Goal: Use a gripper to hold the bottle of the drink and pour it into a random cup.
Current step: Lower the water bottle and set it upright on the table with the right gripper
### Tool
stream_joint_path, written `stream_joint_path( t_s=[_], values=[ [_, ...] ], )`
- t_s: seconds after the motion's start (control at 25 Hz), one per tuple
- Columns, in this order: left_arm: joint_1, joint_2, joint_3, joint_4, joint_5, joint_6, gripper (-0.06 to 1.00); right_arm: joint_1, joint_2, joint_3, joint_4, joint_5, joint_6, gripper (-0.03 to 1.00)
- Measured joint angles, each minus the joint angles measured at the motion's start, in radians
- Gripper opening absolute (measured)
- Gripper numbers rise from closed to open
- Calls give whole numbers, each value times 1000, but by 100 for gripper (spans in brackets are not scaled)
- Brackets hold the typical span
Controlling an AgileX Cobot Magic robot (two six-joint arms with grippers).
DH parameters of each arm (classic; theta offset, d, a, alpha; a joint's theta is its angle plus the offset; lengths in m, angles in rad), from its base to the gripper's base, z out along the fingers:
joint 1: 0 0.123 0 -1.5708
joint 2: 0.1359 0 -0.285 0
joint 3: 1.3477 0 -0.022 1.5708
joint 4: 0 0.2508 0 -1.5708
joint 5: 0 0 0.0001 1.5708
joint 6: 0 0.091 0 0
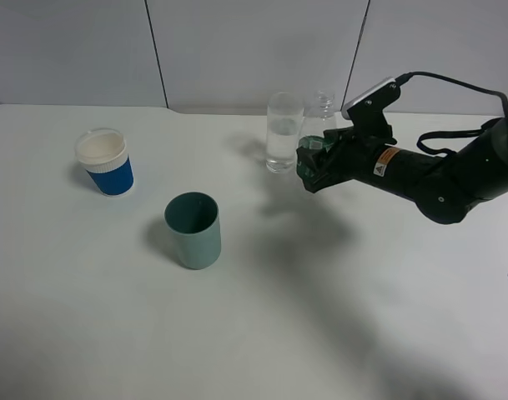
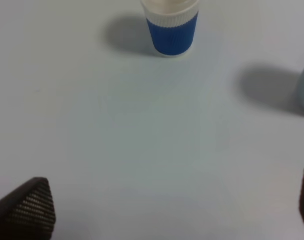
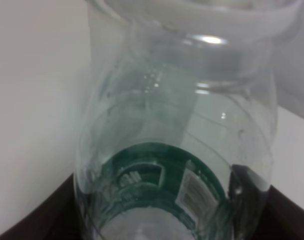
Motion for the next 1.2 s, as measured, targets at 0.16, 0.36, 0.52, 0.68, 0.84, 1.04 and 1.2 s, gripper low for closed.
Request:
stream_joint_path(
  t_s=[0.16, 0.36, 0.52, 0.68, 0.84, 1.04, 1.2],
  values=[
    [0, 0, 0, 0, 0, 0, 99, 0, 16, 0, -1, -3, 1, 56],
    [0, 0, 0, 0, 0, 0, 99, 0, 20, 0, -2, -5, 35, 56],
    [0, 0, 0, 0, 0, 0, 99, 0, 20, 0, -3, -5, 44, 56],
    [0, 0, 0, 0, 0, 0, 99, 0, 20, 0, -3, -5, 44, 56],
    [0, 0, 0, 0, 0, 0, 99, 0, 20, 0, -3, -1, 44, 56],
    [0, 0, 0, 0, 0, 0, 99, 0, 20, 0, -3, 1, 44, 56],
    [0, 0, 0, 0, 0, 0, 99, 0, 20, 0, -4, 7, 44, 62]
  ],
)
